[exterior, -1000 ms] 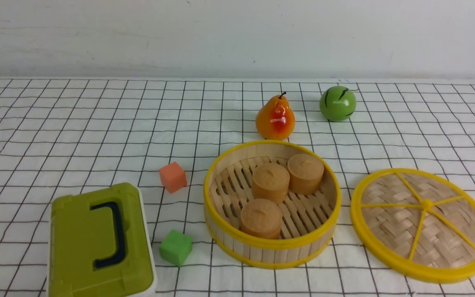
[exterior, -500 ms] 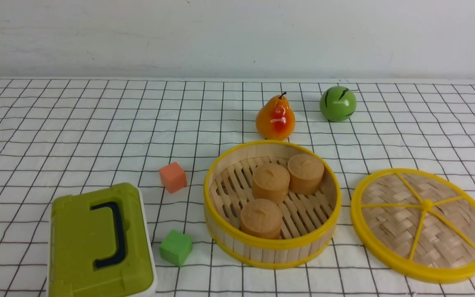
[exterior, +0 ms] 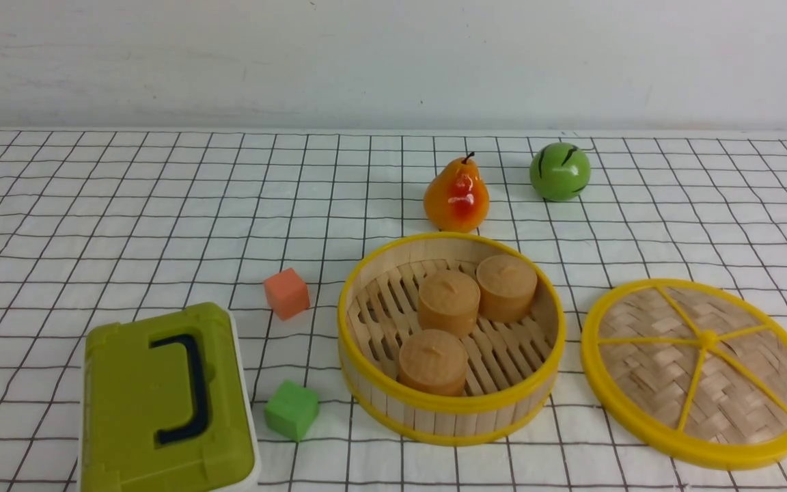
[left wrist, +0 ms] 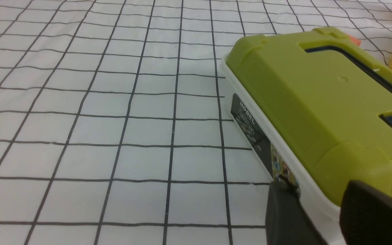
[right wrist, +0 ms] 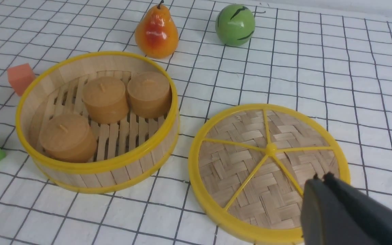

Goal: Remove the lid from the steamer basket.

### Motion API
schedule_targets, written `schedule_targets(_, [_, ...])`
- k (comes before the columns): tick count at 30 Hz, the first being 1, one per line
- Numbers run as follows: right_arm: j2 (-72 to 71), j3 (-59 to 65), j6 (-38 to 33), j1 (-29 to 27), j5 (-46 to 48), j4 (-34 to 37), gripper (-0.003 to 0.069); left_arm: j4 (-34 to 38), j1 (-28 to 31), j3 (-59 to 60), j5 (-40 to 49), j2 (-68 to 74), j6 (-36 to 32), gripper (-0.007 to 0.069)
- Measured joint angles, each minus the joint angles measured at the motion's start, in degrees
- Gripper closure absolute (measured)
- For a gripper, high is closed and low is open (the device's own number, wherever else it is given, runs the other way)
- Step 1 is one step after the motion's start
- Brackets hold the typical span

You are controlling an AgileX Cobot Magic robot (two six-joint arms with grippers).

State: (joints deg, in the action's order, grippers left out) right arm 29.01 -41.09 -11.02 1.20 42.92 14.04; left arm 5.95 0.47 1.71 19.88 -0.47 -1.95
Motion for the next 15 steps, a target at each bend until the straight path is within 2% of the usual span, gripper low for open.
schedule_targets(3, [-1.4,2.1,0.0,0.0,-2.6,-1.4,0.0664,0.0,0.0,0.0,0.0,0.0,0.0,0.0385])
schedule_targets(8, [-7.9,12.1,0.4,0.0,-13.9,-7.6,0.0671,0.0,0.0,0.0,0.0,0.0,0.0,0.0385])
schedule_targets(12, [-13.6,20.5,5.1,0.0,-21.3,-13.3,0.0681,0.0,0.0,0.0,0.0,0.0,0.0,0.0385])
schedule_targets(14, [-16.6,24.7,9.5,0.0,-23.3,-16.5,0.0681,0.0,0.0,0.0,0.0,0.0,0.0,0.0385])
schedule_targets(15, [-19.5,29.0,15.0,0.0,-24.3,-19.7,0.0681,0.0,0.0,0.0,0.0,0.0,0.0,0.0385])
